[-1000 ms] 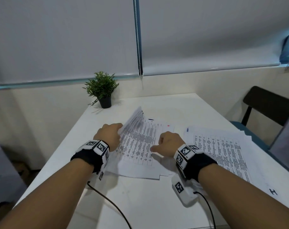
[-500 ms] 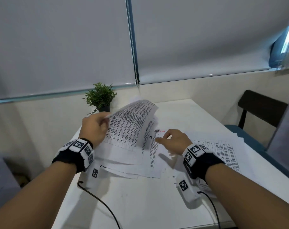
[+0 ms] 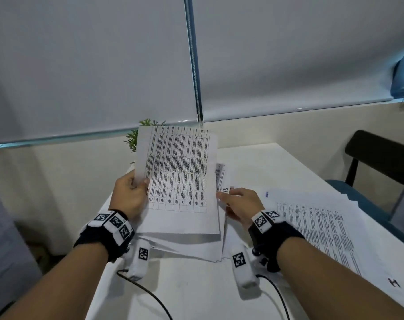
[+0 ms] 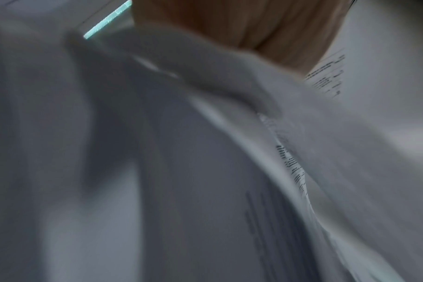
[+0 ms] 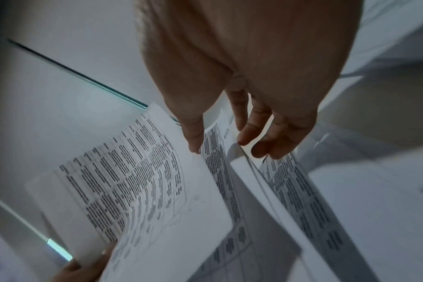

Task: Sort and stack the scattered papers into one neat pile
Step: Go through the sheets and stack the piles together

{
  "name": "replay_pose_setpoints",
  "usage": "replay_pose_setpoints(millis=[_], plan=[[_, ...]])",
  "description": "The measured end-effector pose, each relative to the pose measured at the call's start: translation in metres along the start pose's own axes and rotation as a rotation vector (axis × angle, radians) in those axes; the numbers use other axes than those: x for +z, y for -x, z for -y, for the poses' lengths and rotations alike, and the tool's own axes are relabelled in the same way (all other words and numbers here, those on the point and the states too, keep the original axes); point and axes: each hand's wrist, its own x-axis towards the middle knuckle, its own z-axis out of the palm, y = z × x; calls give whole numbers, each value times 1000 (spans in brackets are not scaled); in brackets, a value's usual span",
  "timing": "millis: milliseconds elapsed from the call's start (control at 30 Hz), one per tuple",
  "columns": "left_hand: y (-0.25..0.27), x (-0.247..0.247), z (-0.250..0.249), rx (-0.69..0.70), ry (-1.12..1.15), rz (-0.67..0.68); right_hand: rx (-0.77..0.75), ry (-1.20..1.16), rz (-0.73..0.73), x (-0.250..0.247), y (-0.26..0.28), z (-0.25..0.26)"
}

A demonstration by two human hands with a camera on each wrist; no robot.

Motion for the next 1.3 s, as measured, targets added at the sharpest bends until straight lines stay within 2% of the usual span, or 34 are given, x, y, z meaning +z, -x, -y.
replay_pose_setpoints(millis=[100, 167, 267, 367, 467, 567, 700, 767, 900, 1067, 1133, 1200, 1300], plan=[[-4, -3, 18, -67, -72, 5, -49, 38, -49, 3, -4, 1], [-11, -5, 35, -118, -260, 52, -132, 313, -117, 1, -6, 2], [-17, -5, 46, -190, -564, 133, -193, 628, -121, -2, -5, 6], [-20, 2, 52, -193, -590, 141, -215, 746, -106, -4, -9, 1], [-26, 4, 59, -194, -453, 215, -237, 674, -123, -7, -12, -5], [-29, 5, 60, -251, -205, 214, -278, 518, -144, -13, -14, 0], [-32, 7, 44, -338, 95, 219, -128, 82, -120, -28, -12, 11], [-33, 9, 34, -381, 163, 225, -106, -3, -120, -39, -5, 21], [-14, 35, 2, -426, 219, 320, -138, -19, -151, -65, 18, 41], [16, 105, -18, -491, 168, 479, -76, -223, -129, -121, 49, 52], [31, 137, -25, -466, 95, 510, -42, -291, -111, -155, 59, 52], [46, 167, -31, -493, 69, 508, -42, -171, -161, -184, 67, 47], [61, 203, -35, -510, -8, 538, 21, 366, -273, -221, 64, 29]])
